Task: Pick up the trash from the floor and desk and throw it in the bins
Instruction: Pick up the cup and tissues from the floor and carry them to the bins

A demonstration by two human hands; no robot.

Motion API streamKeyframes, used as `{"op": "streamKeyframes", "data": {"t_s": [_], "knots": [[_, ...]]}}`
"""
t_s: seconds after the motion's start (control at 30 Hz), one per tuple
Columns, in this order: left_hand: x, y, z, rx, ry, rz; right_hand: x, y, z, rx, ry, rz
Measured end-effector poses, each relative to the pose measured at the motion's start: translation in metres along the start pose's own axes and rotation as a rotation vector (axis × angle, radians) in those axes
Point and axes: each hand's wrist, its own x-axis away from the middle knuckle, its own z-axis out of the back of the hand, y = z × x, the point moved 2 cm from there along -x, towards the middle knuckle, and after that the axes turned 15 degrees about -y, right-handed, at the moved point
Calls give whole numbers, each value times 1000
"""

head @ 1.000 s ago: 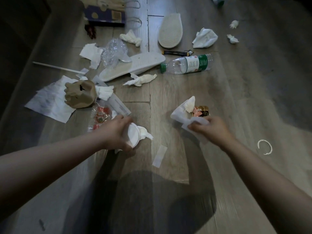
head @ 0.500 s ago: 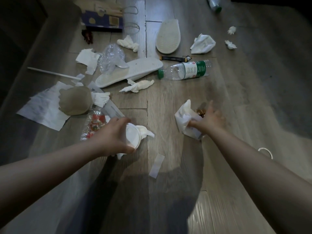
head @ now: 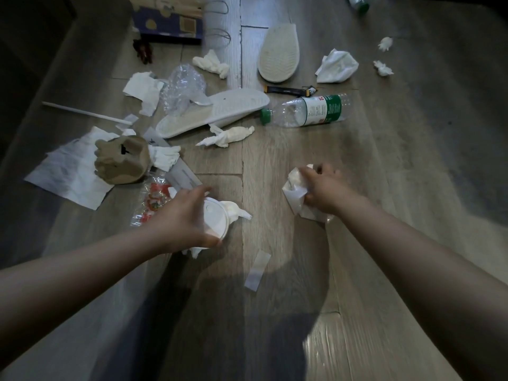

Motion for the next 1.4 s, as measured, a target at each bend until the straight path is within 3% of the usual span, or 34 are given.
{"op": "streamKeyframes", "data": {"t_s": [0.1,0.23,0.33,0.4,0.8,1.07,1.4], "knots": [[5,-1,-1,2,-9,4,8,3,-7,-168,64,-11],[14,0,-1,7,16,1,23,12,-20,-604,173,-4],[24,2,0,-14,24,-7,38,16,-35,-1014,169,-13],[32,5,1,-20,32,2,49,15,-40,-1148,145,1],[65,31,18,59,121,-41,146,-9,-20,-1368,138,170],[65,45,42,236,156,-54,167,-33,22,-1485,116,141],[161,99,113,476,281,149,257,-74,108,-1615,91,19]]}}
